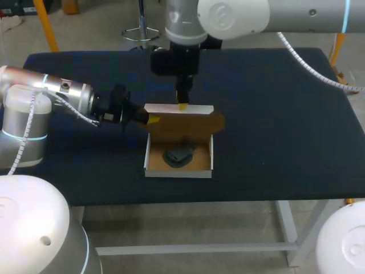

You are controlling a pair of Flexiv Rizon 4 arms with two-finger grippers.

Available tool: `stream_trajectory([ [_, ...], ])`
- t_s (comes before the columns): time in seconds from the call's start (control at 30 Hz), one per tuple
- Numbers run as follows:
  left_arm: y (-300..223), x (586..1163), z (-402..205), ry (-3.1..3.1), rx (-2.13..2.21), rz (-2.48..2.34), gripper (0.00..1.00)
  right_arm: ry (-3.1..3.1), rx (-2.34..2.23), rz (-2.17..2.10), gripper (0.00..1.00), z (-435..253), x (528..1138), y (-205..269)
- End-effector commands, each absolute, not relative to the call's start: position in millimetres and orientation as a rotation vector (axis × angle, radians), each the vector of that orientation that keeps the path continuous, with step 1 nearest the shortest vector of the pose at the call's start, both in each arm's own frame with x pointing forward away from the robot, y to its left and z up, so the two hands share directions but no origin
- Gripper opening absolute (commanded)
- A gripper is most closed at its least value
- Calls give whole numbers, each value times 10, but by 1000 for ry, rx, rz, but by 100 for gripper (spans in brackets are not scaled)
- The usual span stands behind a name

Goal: Assemble the packaging by folding the flat box into shape, placing the metal phone stand inside, and closing the box properly

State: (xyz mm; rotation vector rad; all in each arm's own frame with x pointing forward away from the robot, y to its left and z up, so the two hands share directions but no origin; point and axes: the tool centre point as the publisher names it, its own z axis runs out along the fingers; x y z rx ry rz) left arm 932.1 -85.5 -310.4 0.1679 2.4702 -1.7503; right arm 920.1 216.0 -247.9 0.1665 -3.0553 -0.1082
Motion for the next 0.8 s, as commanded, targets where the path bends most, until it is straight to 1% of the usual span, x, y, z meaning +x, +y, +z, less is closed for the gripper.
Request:
stream_trajectory([
  [0.03, -862, 9320, -3122, 2469, 167, -1751, 0, -3048, 168, -91, 46, -2518, 9219, 2194],
  [0.4, -862, 9320, -3122, 2469, 167, -1751, 0, -3026, 167, -79, 50, -2605, 9271, 2233],
  [0.53, -862, 9320, -3122, 2469, 167, -1751, 0, -3015, 171, -73, 59, -2639, 9288, 2259],
  [0.63, -862, 9320, -3122, 2469, 167, -1751, 0, -3008, 175, -70, 62, -2663, 9297, 2280],
  [0.8, -862, 9320, -3122, 2469, 167, -1751, 0, -2998, 174, -61, 61, -2696, 9318, 2297],
])
